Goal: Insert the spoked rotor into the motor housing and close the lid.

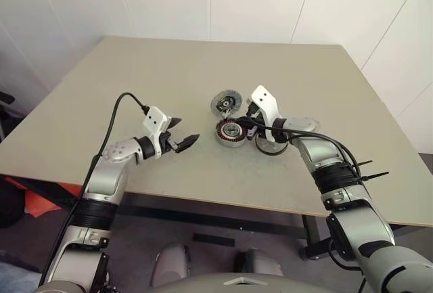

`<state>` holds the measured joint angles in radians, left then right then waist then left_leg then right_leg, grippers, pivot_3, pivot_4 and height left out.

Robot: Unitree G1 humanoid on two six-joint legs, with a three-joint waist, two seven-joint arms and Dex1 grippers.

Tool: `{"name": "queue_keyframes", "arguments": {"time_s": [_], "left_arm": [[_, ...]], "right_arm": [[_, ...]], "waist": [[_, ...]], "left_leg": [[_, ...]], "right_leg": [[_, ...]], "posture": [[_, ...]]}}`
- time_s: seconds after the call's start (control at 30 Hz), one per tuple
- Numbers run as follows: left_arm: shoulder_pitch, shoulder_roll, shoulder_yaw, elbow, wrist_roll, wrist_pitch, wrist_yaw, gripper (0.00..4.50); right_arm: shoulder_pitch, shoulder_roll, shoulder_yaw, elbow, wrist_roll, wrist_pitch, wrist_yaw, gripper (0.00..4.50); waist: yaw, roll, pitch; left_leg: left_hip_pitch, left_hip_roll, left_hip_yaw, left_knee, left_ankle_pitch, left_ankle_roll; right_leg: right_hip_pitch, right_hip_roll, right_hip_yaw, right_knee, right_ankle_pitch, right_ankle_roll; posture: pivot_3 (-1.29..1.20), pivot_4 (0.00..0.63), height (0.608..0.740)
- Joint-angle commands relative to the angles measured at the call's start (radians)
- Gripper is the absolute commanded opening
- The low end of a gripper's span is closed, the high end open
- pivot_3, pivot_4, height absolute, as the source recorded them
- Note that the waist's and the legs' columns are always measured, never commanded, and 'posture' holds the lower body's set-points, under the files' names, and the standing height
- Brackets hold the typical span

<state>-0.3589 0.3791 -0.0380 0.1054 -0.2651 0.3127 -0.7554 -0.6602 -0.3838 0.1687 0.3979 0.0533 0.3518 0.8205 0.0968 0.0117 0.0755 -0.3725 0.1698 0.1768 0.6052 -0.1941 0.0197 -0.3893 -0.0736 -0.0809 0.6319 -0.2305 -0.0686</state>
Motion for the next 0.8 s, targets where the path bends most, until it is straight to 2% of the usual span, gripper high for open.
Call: {"name": "queue_keyframes", "arguments": {"time_s": [0.03,0.2,0.5,0.8], "left_arm": [[-0.015,0.001,0.005,-0.022,-0.002,-0.022,-0.002,4.50],[-0.012,0.004,0.007,-0.022,0.000,-0.022,0.001,4.50],[-0.006,0.010,0.011,-0.015,0.003,-0.028,0.003,4.50],[-0.007,0.007,0.006,-0.015,0.004,-0.026,0.002,4.50]], "right_arm": [[0.006,0.015,-0.006,-0.027,0.012,0.003,-0.008,0.02],[0.055,0.057,0.050,0.024,-0.028,-0.001,-0.019,0.02],[-0.016,0.034,-0.016,0.026,-0.004,-0.003,-0.051,0.02],[-0.018,0.030,-0.014,-0.033,0.004,0.021,-0.041,0.02]], "waist": [[0.000,0.000,0.000],[-0.001,0.000,0.000],[-0.001,0.000,0.000],[-0.001,0.000,0.000]], "left_leg": [[0.000,0.000,0.000,0.000,0.000,0.000],[0.000,0.000,0.000,0.000,0.000,0.000],[0.004,0.000,0.000,-0.002,0.000,0.000],[0.003,-0.001,0.000,-0.005,0.000,0.000]], "right_leg": [[0.000,0.000,0.000,0.000,0.000,0.000],[0.000,0.000,0.000,0.000,0.000,0.000],[0.004,0.000,0.000,-0.005,-0.001,0.002],[0.004,0.000,0.000,-0.007,0.001,0.001]], "posture": [[0.00,0.000,0.740],[0.00,0.000,0.740],[0.00,0.000,0.740],[0.00,0.000,0.740]]}}
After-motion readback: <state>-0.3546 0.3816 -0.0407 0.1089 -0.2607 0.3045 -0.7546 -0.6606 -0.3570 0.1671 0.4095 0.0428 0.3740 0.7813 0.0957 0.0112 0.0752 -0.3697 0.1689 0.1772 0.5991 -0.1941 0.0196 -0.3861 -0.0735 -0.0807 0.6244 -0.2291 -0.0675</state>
